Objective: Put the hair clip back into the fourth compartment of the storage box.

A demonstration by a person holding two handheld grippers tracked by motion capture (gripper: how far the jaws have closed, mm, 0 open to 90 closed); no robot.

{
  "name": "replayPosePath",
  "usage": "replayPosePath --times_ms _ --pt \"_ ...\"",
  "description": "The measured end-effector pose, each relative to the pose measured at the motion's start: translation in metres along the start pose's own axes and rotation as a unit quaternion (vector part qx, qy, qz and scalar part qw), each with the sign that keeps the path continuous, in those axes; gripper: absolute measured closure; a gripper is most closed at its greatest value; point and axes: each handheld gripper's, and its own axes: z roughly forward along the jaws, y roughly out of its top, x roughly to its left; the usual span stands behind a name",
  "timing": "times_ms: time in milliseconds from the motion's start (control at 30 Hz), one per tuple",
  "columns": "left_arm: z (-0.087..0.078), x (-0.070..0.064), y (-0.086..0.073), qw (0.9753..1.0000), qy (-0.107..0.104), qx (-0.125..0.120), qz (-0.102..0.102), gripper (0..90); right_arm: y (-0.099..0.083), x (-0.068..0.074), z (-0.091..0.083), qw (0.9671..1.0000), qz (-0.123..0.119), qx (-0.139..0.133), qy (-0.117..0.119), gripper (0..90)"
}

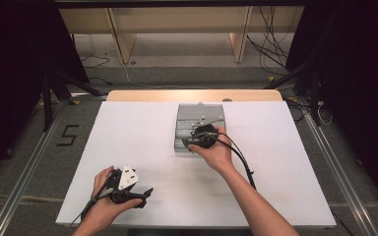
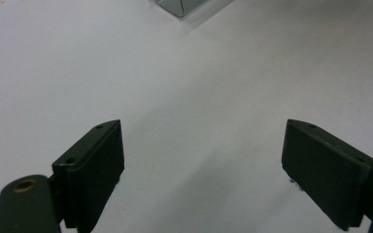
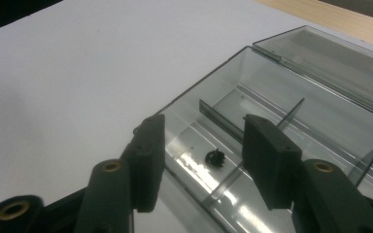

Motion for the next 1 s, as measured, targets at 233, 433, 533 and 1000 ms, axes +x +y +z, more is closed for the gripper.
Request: replayPosePath --times_ms 233,433,533,1000 --pt "0.0 0.0 0.0 1.0 0.0 0.0 0.001 15.2 -0.012 -0.011 -0.018 0.9999 0.011 0.0 -0.005 45.1" --pt "0.0 0.0 0.0 1.0 0.001 0.001 0.001 15.2 -0.023 -0.017 -0.034 0.9999 0.013 0.001 -0.008 42.0" --pt "0.0 -0.001 0.0 1.0 0.001 0.002 0.002 15.2 -0.029 -0.021 -0.042 0.9998 0.019 -0.002 -0.01 41.5" --pt "0.0 -0.001 0.0 1.0 0.001 0.003 0.003 15.2 -0.062 -0.039 -0.085 0.9984 0.053 -0.013 -0.014 38.3"
